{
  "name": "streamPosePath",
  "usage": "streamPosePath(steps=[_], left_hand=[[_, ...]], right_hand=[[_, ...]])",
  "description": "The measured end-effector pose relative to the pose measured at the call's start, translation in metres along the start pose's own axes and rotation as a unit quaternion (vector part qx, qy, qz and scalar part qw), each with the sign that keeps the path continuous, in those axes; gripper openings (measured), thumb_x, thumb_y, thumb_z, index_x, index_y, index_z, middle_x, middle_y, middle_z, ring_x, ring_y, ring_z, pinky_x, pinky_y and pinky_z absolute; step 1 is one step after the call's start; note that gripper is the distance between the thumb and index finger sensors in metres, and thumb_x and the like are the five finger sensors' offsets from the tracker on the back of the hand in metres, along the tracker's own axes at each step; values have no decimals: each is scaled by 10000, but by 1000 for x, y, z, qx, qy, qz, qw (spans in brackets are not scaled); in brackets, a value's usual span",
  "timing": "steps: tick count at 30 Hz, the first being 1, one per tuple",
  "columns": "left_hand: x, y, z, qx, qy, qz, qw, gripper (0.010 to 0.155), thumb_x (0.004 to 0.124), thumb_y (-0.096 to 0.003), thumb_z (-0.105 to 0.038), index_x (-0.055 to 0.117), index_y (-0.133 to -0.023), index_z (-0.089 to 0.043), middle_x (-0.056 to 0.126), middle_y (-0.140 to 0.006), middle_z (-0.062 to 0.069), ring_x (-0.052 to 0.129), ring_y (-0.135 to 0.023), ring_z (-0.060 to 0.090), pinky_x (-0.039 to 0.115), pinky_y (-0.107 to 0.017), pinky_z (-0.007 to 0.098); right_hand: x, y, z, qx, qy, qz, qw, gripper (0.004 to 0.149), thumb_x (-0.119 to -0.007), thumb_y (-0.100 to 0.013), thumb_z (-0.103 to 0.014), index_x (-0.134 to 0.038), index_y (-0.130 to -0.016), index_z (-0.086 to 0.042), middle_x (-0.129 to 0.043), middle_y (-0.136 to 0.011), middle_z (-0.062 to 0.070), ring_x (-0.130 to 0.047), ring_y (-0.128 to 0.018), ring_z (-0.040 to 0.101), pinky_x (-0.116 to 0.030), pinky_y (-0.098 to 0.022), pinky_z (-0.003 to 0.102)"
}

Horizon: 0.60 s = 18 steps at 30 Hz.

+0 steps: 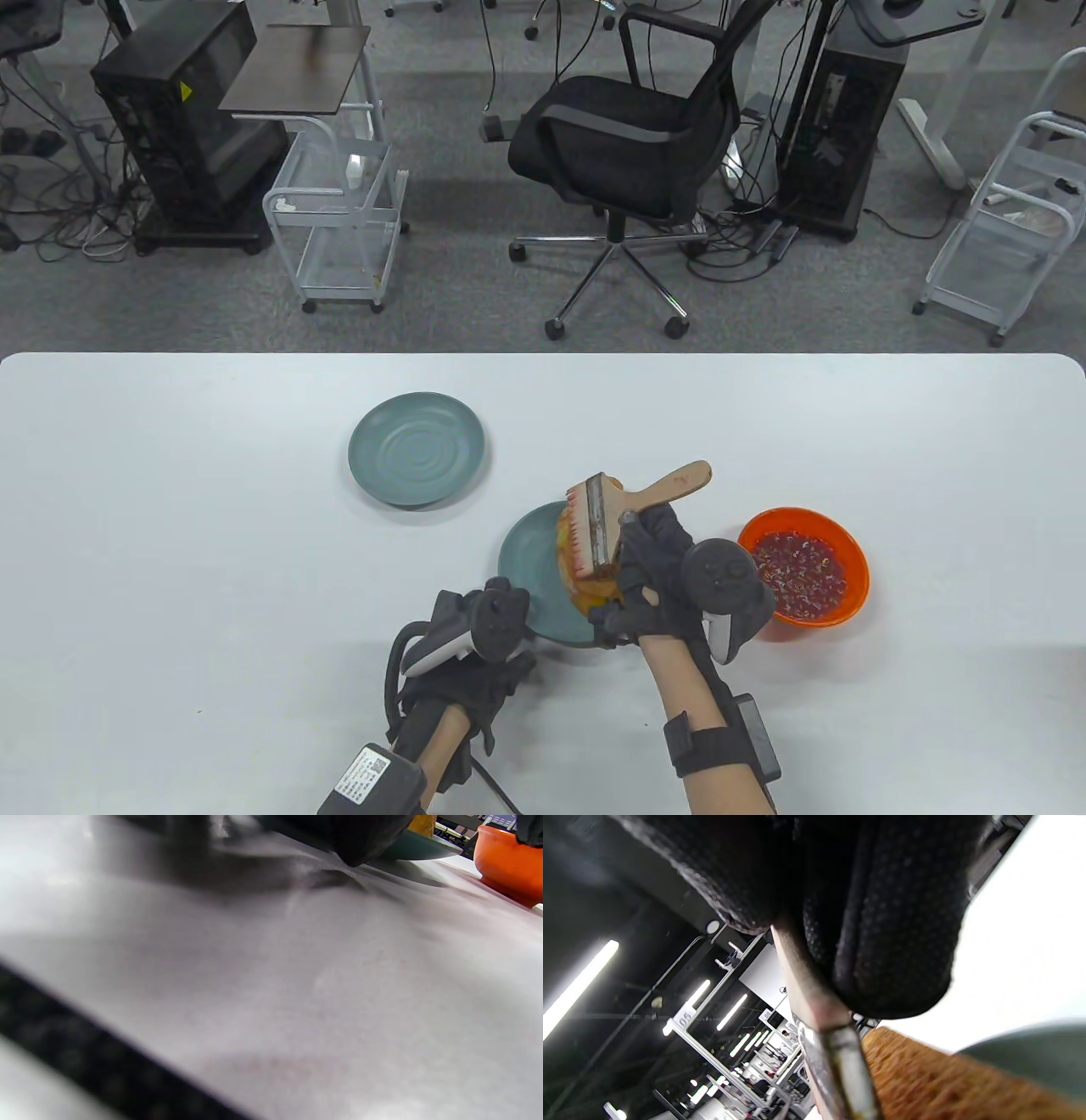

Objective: Dip brush into ketchup and spread onto bread slice

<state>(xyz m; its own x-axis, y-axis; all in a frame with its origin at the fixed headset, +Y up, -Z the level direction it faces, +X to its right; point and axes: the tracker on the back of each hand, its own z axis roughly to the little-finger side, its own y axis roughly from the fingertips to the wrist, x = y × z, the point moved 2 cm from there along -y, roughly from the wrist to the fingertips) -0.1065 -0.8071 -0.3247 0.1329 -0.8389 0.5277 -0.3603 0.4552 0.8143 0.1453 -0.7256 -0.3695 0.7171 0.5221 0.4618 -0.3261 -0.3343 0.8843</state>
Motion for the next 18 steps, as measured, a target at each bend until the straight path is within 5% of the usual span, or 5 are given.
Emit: streamPosePath(steps=[6,11,14,18], left_hand=[[0,0,0,-1,-3,0,1000,699,619,-675,-403,126,-1141,-232,1,-1149,75,192,-1090,446,304,-715,622],[0,0,-1,-3,-2,1,1000,702,618,-675,-404,123,-1141,-231,-2,-1148,75,189,-1089,448,301,-714,623],[0,0,0,-3,-1,0,1000,701,619,-675,-403,123,-1141,-233,-4,-1148,74,186,-1089,445,299,-715,621],[0,0,0,-1,1,0,1000,700,618,-675,-403,124,-1141,-233,-2,-1149,73,188,-1089,444,300,-714,620]], right_hand=[[38,-10,7,19,56,81,995,465,-877,-481,-220,-792,-854,44,-908,-680,305,-1119,-454,356,-1042,-254,334],[12,-5,9,-34,-63,11,997,467,-877,-486,-221,-789,-862,41,-904,-688,302,-1116,-464,354,-1039,-262,333],[-2,0,3,-30,-46,-14,998,466,-880,-483,-219,-794,-859,42,-908,-683,306,-1118,-457,357,-1040,-257,335],[12,-4,1,8,18,30,999,464,-882,-480,-212,-798,-852,52,-908,-676,313,-1119,-449,364,-1040,-249,341]])
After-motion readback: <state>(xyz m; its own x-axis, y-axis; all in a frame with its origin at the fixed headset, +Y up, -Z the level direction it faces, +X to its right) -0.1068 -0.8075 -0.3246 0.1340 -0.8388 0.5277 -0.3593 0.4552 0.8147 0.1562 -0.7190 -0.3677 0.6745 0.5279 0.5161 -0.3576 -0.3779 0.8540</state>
